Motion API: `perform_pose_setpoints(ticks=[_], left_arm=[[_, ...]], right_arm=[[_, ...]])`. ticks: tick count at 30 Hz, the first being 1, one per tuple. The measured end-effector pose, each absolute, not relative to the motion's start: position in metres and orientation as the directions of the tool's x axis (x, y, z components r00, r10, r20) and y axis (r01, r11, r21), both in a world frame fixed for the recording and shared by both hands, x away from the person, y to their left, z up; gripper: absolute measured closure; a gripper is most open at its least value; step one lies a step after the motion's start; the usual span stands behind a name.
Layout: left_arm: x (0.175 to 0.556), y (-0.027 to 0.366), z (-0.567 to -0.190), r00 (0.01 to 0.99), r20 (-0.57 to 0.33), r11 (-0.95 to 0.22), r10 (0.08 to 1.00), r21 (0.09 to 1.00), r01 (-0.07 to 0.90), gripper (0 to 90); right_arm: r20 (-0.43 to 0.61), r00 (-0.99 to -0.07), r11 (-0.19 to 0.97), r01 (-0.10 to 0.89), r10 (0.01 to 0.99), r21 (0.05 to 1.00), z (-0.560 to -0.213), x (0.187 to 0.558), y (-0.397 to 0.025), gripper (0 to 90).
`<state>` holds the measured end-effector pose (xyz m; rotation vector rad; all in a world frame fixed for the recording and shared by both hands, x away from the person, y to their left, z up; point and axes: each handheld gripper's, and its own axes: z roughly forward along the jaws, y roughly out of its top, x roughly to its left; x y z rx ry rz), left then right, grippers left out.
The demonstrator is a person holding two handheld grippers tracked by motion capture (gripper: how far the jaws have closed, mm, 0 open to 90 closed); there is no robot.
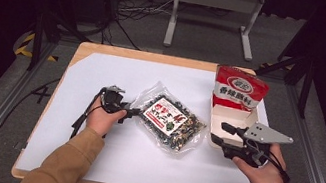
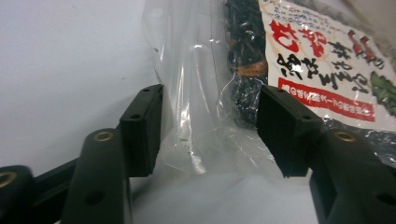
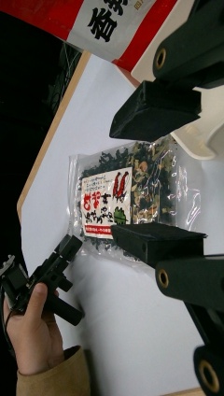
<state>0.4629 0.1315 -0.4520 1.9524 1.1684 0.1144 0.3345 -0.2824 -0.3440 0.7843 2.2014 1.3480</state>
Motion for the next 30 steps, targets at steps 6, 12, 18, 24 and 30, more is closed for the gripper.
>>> perform_pose_setpoints(ticks=[6, 12, 18, 24, 30], left_arm=[[0.461, 0.125, -0.454, 0.564, -0.317, -0.209, 0.763, 0.704, 0.679, 58.2], [0.459, 0.121, -0.455, 0.588, -0.289, -0.229, 0.755, 0.725, 0.65, 70.4], [0.455, 0.117, -0.451, 0.615, -0.219, -0.278, 0.758, 0.744, 0.608, 83.2], [0.454, 0.117, -0.447, 0.624, -0.197, -0.3, 0.756, 0.743, 0.598, 86.6], [0.452, 0.12, -0.437, 0.633, -0.215, -0.293, 0.744, 0.747, 0.597, 87.8]], right_arm=[[-0.073, -0.742, 0.363, 0.238, 0.666, 0.901, -0.345, 0.335, -0.283, 46.7], [-0.078, -0.744, 0.368, 0.234, 0.664, 0.9, -0.345, 0.336, -0.282, 46.7], [-0.078, -0.746, 0.368, 0.233, 0.662, 0.9, -0.345, 0.334, -0.281, 46.7], [-0.077, -0.746, 0.371, 0.235, 0.661, 0.899, -0.346, 0.334, -0.282, 47.1], [-0.083, -0.748, 0.377, 0.232, 0.658, 0.897, -0.346, 0.334, -0.281, 47.4]])
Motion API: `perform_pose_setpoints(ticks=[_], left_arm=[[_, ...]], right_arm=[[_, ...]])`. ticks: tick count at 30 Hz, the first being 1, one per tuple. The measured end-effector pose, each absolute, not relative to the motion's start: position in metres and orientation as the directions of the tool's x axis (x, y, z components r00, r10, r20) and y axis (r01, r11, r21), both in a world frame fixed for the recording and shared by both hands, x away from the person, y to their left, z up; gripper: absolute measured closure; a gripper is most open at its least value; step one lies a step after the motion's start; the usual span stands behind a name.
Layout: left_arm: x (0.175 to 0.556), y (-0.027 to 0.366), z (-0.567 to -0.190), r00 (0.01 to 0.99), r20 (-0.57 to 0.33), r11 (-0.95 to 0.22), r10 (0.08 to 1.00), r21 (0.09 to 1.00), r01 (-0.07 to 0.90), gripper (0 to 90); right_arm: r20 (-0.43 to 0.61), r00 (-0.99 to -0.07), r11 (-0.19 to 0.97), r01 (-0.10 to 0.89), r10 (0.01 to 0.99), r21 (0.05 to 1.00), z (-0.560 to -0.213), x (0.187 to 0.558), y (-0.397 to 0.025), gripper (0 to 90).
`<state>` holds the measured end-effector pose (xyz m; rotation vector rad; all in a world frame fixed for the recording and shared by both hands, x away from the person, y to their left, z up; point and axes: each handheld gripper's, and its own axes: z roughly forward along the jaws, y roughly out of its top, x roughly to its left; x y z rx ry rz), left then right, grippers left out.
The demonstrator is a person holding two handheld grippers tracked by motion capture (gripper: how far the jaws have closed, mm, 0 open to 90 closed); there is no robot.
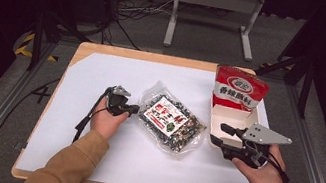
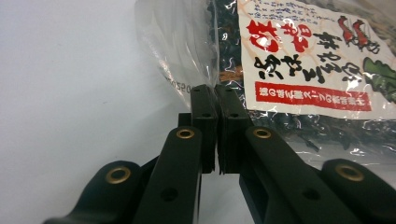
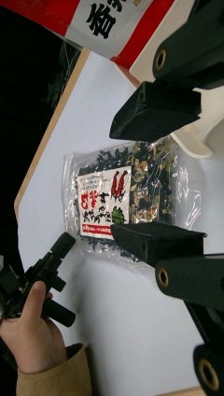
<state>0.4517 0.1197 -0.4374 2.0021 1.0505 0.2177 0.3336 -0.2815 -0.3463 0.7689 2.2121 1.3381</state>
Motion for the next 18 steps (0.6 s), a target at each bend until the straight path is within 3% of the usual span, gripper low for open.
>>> perform_pose_setpoints(ticks=[6, 18], left_arm=[[0.445, 0.13, -0.416, 0.66, -0.226, -0.273, 0.717, 0.779, 0.564, 87.8], [0.406, 0.137, -0.352, 0.752, -0.066, -0.301, 0.656, 0.89, 0.342, 88.4]], right_arm=[[-0.091, -0.751, 0.383, 0.225, 0.654, 0.896, -0.345, 0.332, -0.28, 47.8], [-0.097, -0.771, 0.406, 0.22, 0.63, 0.887, -0.34, 0.333, -0.272, 52.2]])
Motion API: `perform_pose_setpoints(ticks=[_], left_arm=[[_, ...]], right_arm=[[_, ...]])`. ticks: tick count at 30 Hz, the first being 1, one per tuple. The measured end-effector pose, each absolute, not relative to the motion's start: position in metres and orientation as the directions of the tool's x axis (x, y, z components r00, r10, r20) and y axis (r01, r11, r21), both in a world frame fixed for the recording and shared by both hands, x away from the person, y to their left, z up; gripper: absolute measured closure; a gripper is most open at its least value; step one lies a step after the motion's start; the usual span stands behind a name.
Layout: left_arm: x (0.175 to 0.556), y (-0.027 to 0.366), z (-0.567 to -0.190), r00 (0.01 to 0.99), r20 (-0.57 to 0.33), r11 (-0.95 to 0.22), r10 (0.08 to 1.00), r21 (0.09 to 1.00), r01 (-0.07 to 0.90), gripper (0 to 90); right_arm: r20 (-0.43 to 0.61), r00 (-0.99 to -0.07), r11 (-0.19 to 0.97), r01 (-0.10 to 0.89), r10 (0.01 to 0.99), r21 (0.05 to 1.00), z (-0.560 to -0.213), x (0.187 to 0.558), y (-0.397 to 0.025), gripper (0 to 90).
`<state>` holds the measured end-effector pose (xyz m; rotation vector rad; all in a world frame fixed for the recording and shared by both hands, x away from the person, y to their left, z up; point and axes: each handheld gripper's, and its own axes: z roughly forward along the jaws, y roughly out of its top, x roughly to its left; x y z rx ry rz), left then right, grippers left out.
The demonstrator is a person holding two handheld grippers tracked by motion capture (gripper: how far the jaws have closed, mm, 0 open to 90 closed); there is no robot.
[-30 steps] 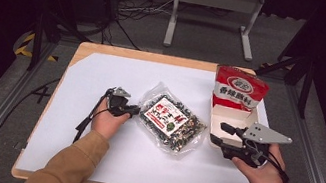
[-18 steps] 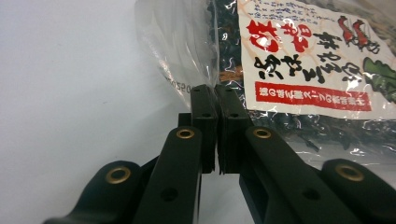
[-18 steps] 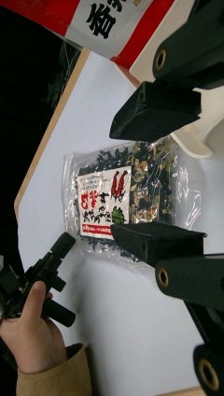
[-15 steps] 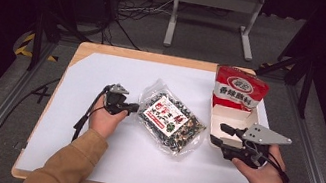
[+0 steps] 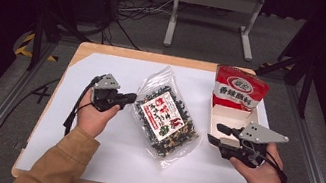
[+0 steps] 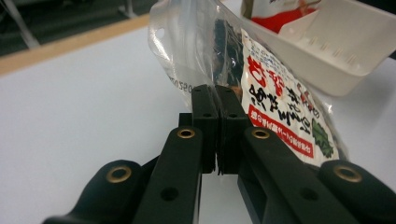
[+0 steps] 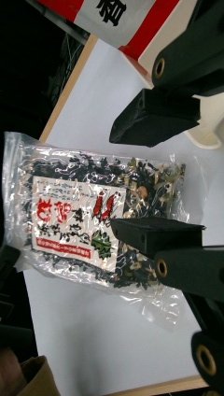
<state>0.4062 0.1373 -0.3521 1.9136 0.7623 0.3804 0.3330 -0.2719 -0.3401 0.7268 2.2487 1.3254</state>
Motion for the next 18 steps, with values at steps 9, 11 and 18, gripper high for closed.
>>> perform_pose_setpoints(ticks=[9, 11, 18], left_arm=[[0.378, 0.134, -0.321, 0.794, 0.058, -0.322, 0.605, 0.93, 0.178, 88.5], [0.376, 0.133, -0.32, 0.795, 0.07, -0.327, 0.602, 0.931, 0.165, 88.6], [0.362, 0.129, -0.31, 0.817, 0.158, -0.357, 0.555, 0.932, 0.062, 88.5]], right_arm=[[-0.107, -0.802, 0.445, 0.21, 0.588, 0.871, -0.327, 0.345, -0.254, 52.0], [-0.106, -0.805, 0.449, 0.211, 0.583, 0.868, -0.325, 0.347, -0.251, 51.3], [-0.074, -0.822, 0.454, 0.235, 0.565, 0.859, -0.326, 0.362, -0.237, 42.6]])
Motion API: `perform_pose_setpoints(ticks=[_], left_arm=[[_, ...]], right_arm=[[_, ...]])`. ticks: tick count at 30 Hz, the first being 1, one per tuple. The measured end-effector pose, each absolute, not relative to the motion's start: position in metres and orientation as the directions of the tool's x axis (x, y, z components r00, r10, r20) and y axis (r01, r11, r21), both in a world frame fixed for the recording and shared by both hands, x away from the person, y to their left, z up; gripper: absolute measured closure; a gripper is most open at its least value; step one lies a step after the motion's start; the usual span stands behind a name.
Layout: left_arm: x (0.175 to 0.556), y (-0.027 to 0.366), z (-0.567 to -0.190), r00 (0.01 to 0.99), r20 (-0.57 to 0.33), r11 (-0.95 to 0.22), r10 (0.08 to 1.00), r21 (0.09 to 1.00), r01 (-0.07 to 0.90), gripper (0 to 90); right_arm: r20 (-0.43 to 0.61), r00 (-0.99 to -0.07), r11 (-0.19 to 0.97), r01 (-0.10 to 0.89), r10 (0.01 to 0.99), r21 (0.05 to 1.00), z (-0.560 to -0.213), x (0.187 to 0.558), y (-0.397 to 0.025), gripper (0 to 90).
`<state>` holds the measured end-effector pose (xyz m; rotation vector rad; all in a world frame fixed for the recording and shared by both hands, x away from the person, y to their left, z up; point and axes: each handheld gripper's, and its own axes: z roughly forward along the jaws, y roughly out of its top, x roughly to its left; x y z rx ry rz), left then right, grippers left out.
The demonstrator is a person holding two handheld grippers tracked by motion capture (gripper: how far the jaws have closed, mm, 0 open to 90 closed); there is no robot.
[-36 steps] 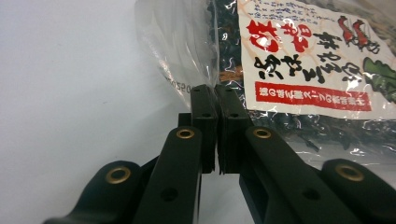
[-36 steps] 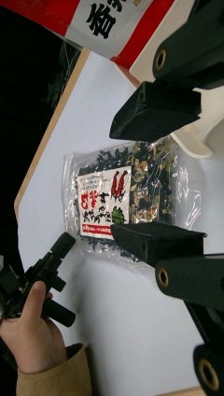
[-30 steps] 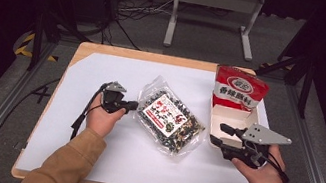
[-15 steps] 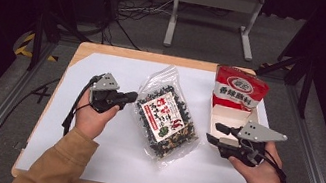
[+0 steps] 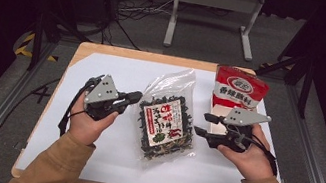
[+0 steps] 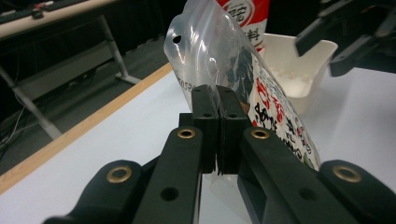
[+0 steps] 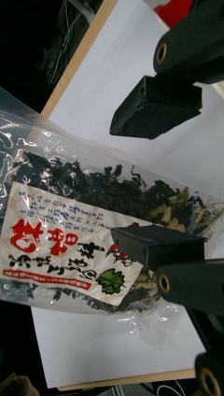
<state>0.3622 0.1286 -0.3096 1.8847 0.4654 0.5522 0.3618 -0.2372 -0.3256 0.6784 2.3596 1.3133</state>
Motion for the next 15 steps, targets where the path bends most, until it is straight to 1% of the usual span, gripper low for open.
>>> perform_pose_setpoints(ticks=[3, 5, 6, 10, 11, 15], left_arm=[[0.359, 0.128, -0.307, 0.827, 0.169, -0.354, 0.536, 0.934, 0.039, 88.5], [0.358, 0.127, -0.307, 0.833, 0.163, -0.344, 0.529, 0.938, 0.036, 88.5], [0.358, 0.128, -0.307, 0.846, 0.159, -0.341, 0.509, 0.94, 0.029, 88.5], [0.358, 0.128, -0.307, 0.859, 0.145, -0.321, 0.491, 0.947, 0.024, 88.5], [0.357, 0.128, -0.306, 0.863, 0.144, -0.318, 0.484, 0.948, 0.019, 88.5], [0.356, 0.129, -0.306, 0.872, 0.145, -0.303, 0.468, 0.953, 0.004, 88.5]], right_arm=[[-0.033, -0.83, 0.441, 0.261, 0.557, 0.859, -0.328, 0.37, -0.231, 38.1], [-0.027, -0.832, 0.438, 0.263, 0.554, 0.859, -0.329, 0.372, -0.231, 37.4], [0.011, -0.838, 0.419, 0.284, 0.546, 0.863, -0.33, 0.376, -0.229, 35.8], [0.065, -0.851, 0.395, 0.308, 0.521, 0.865, -0.332, 0.384, -0.226, 35.4], [0.065, -0.851, 0.395, 0.308, 0.521, 0.865, -0.332, 0.384, -0.226, 35.4], [0.135, -0.874, 0.373, 0.333, 0.467, 0.866, -0.337, 0.393, -0.219, 34.8]])
